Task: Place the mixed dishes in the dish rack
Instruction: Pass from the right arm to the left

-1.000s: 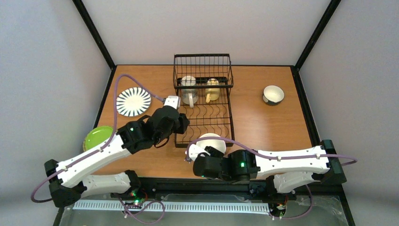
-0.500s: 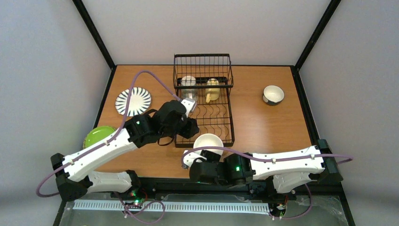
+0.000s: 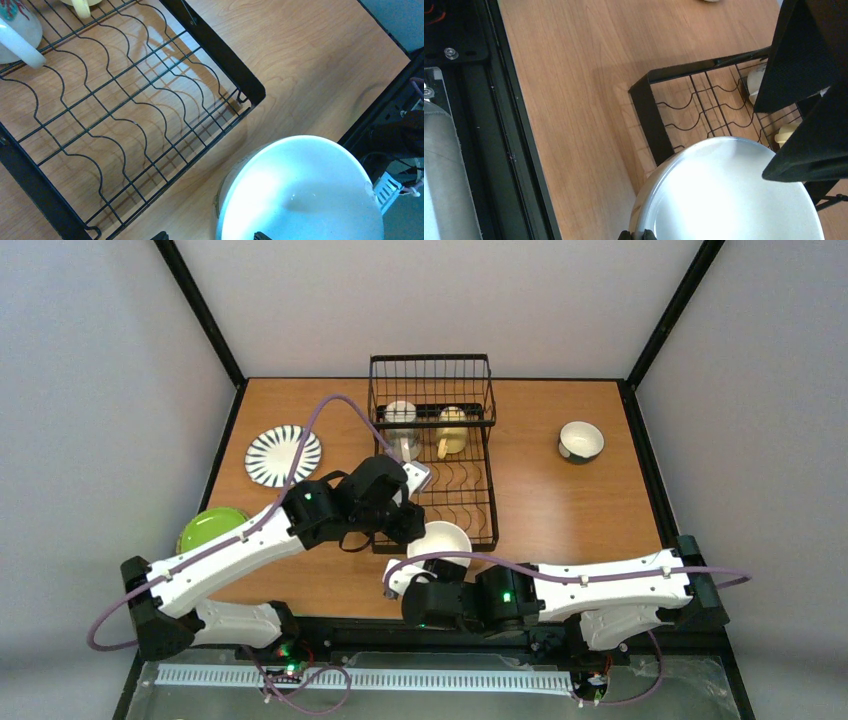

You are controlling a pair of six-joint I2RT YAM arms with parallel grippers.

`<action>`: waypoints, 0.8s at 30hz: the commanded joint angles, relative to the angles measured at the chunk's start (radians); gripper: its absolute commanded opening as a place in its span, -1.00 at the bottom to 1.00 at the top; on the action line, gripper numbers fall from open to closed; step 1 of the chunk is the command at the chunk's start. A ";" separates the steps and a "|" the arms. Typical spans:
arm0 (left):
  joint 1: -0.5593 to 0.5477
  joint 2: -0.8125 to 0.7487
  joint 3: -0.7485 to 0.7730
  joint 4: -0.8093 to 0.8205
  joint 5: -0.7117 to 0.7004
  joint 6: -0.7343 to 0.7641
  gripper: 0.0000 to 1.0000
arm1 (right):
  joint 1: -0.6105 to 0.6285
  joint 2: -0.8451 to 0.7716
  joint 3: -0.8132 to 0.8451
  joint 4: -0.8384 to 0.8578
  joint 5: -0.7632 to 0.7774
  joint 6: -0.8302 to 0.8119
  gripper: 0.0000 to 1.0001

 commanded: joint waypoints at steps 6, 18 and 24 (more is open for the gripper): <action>0.005 0.045 0.038 -0.031 0.074 0.076 0.81 | 0.015 0.003 0.045 0.038 0.039 -0.051 -0.96; 0.005 0.102 0.060 -0.027 0.074 0.101 0.35 | 0.022 -0.011 0.038 0.050 0.045 -0.051 -0.96; 0.005 0.111 0.067 -0.023 0.046 0.105 -0.15 | 0.022 -0.030 0.024 0.052 0.046 -0.051 -0.96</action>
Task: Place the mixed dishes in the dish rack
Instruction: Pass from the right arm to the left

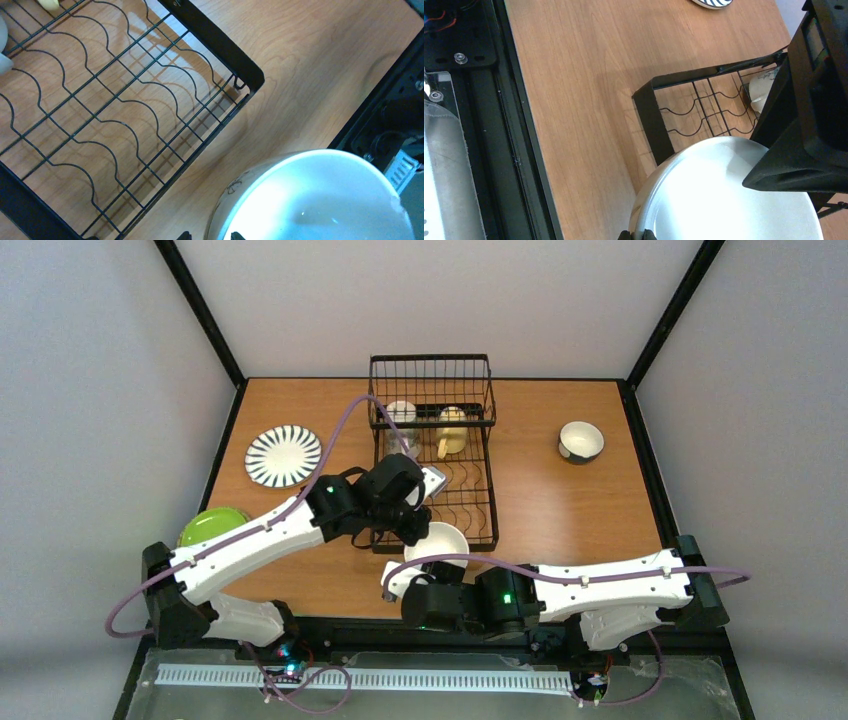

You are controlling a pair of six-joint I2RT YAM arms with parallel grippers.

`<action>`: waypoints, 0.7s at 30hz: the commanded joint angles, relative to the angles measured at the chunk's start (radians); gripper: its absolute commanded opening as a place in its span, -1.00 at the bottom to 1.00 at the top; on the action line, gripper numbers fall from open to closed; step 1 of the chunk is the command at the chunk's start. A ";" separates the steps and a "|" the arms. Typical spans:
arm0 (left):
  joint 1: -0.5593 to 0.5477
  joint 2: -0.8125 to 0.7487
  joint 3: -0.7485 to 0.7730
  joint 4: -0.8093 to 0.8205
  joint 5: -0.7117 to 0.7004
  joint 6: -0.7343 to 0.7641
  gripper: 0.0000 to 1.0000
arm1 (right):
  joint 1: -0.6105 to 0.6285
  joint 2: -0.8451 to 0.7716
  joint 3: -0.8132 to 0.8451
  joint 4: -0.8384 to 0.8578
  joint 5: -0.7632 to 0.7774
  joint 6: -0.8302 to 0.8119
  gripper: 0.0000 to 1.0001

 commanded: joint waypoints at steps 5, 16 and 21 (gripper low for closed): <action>0.005 0.020 0.040 -0.015 -0.031 0.018 -0.67 | 0.012 -0.046 0.012 0.034 0.053 -0.029 -0.96; 0.006 0.016 0.029 0.017 -0.064 0.029 -0.99 | 0.012 -0.071 -0.003 0.043 0.075 -0.024 -0.96; 0.005 -0.004 0.016 0.049 -0.102 0.022 -0.99 | 0.012 -0.077 -0.016 0.048 0.084 -0.015 -0.96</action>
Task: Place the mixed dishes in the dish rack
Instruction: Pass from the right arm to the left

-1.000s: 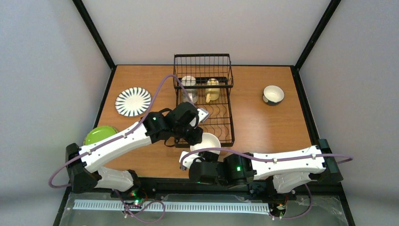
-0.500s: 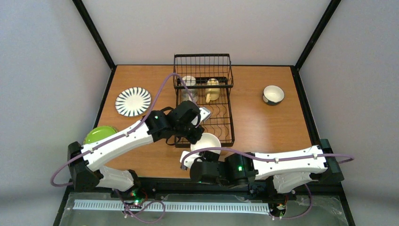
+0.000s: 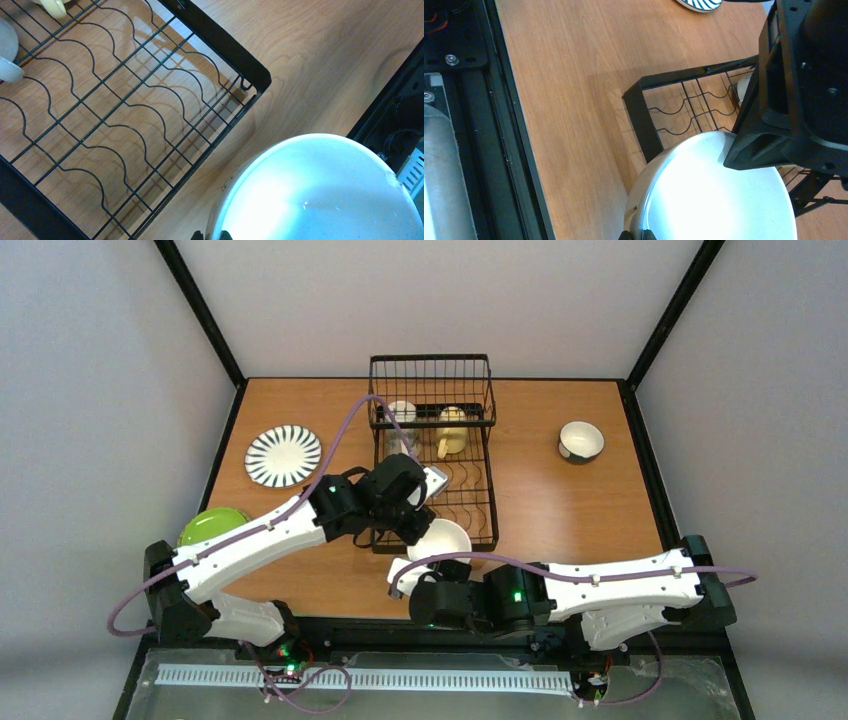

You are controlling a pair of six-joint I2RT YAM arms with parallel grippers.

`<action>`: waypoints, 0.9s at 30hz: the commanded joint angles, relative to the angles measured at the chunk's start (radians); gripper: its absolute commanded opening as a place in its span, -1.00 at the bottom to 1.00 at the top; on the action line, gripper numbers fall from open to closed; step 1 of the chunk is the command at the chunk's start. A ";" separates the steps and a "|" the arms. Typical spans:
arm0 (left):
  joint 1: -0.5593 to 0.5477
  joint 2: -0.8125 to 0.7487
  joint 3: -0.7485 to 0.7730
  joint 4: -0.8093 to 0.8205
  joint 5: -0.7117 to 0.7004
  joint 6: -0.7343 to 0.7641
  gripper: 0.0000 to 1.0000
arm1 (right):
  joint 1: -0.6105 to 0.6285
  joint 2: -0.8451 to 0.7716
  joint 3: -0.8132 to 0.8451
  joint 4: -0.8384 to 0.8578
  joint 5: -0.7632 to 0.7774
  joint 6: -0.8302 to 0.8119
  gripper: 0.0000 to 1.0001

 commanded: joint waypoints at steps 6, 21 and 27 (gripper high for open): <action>0.005 -0.056 -0.024 0.106 -0.129 -0.021 -0.99 | 0.011 -0.037 -0.023 0.061 0.090 0.005 -0.69; 0.005 -0.140 -0.118 0.254 -0.345 -0.030 -0.99 | 0.009 -0.075 -0.042 0.072 0.193 0.054 0.04; 0.005 -0.185 -0.191 0.359 -0.511 -0.003 -0.99 | -0.063 -0.130 -0.033 0.082 0.339 0.155 0.07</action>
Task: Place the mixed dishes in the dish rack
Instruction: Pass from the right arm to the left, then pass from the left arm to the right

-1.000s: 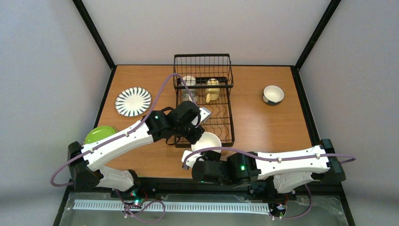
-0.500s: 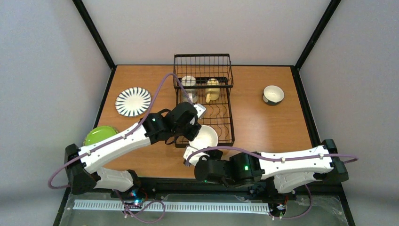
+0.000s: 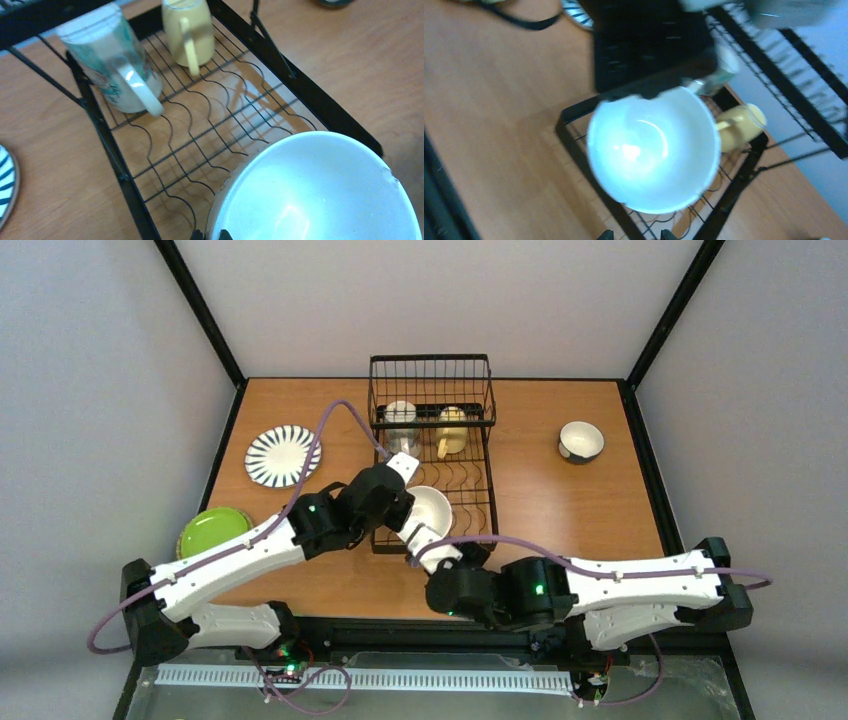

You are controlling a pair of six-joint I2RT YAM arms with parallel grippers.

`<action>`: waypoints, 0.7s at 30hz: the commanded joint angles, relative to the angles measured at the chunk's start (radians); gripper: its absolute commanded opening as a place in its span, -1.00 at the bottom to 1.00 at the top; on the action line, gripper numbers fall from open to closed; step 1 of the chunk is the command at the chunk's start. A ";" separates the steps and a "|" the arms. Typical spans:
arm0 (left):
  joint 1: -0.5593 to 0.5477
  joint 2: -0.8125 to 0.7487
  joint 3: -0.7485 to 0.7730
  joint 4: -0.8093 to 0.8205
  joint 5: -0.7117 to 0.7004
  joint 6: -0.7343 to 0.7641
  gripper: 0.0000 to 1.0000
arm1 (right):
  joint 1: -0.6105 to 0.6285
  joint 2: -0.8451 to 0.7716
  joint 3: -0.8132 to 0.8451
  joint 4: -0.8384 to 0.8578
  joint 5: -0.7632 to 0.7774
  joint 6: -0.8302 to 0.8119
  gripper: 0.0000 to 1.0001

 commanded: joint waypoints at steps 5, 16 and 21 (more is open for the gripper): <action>0.003 -0.086 -0.109 0.328 -0.227 0.098 -0.99 | -0.244 -0.097 -0.005 0.118 0.135 0.118 0.10; 0.003 -0.092 -0.250 0.774 -0.210 0.331 -0.99 | -0.687 -0.064 0.006 0.273 -0.146 0.213 0.33; 0.003 -0.030 -0.275 0.898 -0.243 0.429 -0.99 | -0.758 -0.061 -0.010 0.304 -0.301 0.313 0.37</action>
